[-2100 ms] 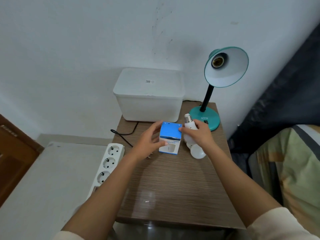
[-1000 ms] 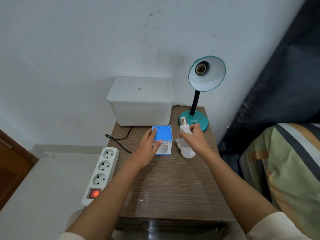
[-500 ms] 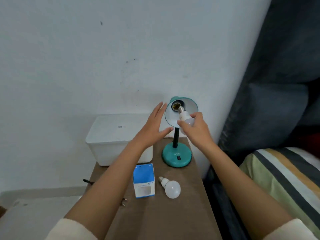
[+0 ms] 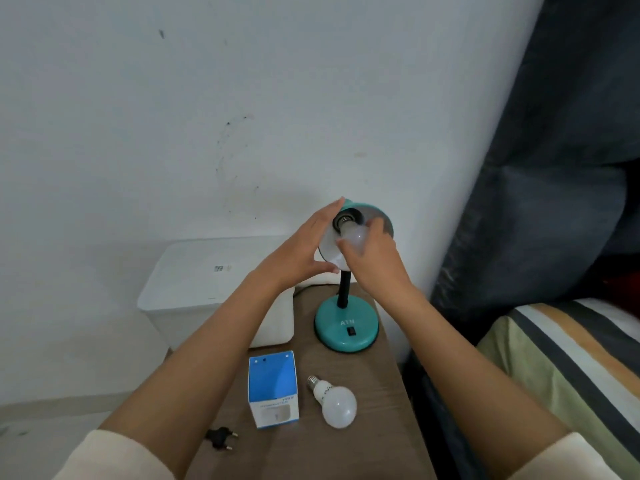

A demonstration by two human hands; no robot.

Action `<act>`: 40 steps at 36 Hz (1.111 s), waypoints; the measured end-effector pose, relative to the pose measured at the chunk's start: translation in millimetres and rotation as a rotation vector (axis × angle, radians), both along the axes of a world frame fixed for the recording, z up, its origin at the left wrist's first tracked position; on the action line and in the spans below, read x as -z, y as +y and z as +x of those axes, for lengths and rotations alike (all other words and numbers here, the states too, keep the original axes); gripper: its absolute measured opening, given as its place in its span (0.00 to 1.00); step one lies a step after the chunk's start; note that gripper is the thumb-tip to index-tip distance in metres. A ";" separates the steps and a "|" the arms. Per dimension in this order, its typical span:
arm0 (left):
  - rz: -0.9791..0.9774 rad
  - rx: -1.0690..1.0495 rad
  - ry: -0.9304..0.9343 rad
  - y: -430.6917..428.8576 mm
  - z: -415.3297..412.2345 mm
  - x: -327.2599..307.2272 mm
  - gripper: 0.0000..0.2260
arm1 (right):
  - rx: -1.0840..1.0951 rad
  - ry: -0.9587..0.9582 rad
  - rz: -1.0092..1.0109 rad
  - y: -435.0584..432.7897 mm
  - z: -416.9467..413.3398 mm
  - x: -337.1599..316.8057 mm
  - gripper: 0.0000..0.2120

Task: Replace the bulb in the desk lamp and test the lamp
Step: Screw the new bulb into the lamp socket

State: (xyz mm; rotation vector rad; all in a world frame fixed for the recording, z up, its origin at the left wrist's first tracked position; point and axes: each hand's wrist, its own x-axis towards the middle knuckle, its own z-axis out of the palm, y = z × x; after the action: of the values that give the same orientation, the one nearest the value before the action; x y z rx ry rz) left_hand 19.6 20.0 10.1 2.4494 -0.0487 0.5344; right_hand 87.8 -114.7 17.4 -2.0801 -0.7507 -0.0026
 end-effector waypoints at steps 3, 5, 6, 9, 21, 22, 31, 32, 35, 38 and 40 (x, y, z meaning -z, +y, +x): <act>0.004 0.004 0.007 0.5 -0.4 -0.5 0.46 | 0.014 -0.068 -0.035 8.3 -1.7 2.8 0.25; -0.010 0.011 0.004 0.6 -1.2 -1.2 0.46 | 0.018 -0.115 -0.061 12.5 -4.1 3.2 0.26; -0.017 0.018 -0.002 0.8 -1.6 -1.6 0.46 | 0.020 -0.108 -0.072 13.2 -5.9 2.4 0.27; -0.006 0.036 -0.007 1.3 -2.6 -1.4 0.46 | 0.028 -0.164 -0.097 12.6 -8.9 3.3 0.28; -0.044 0.015 -0.029 -2.2 -1.9 -0.6 0.43 | 0.046 -0.269 -0.099 10.1 -12.9 11.0 0.23; -0.045 0.014 -0.028 -2.5 -1.9 -0.5 0.43 | 0.058 -0.218 -0.058 10.8 -13.8 9.2 0.23; -0.042 -0.004 -0.039 0.2 -2.3 2.0 0.45 | 0.018 0.075 0.197 9.2 -16.8 3.2 0.26; -0.042 -0.005 -0.038 0.4 -3.0 2.1 0.45 | 0.013 0.068 0.180 6.7 -17.2 3.1 0.27; -0.033 -0.001 -0.033 -0.6 -2.8 1.5 0.44 | 0.033 0.002 0.143 2.6 -17.5 5.3 0.27; -0.036 0.001 -0.036 -2.3 -1.2 1.4 0.44 | 0.118 -0.073 0.044 3.9 -16.7 6.1 0.25; -0.037 0.003 -0.032 -1.6 -1.7 1.7 0.45 | 0.196 -0.107 -0.041 4.5 -15.0 3.6 0.27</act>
State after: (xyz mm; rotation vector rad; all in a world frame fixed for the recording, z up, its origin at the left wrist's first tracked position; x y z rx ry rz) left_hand 18.0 18.3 8.4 2.4044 -0.0549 0.5683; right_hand 72.8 -110.2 13.8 -2.1982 -0.6122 -0.2101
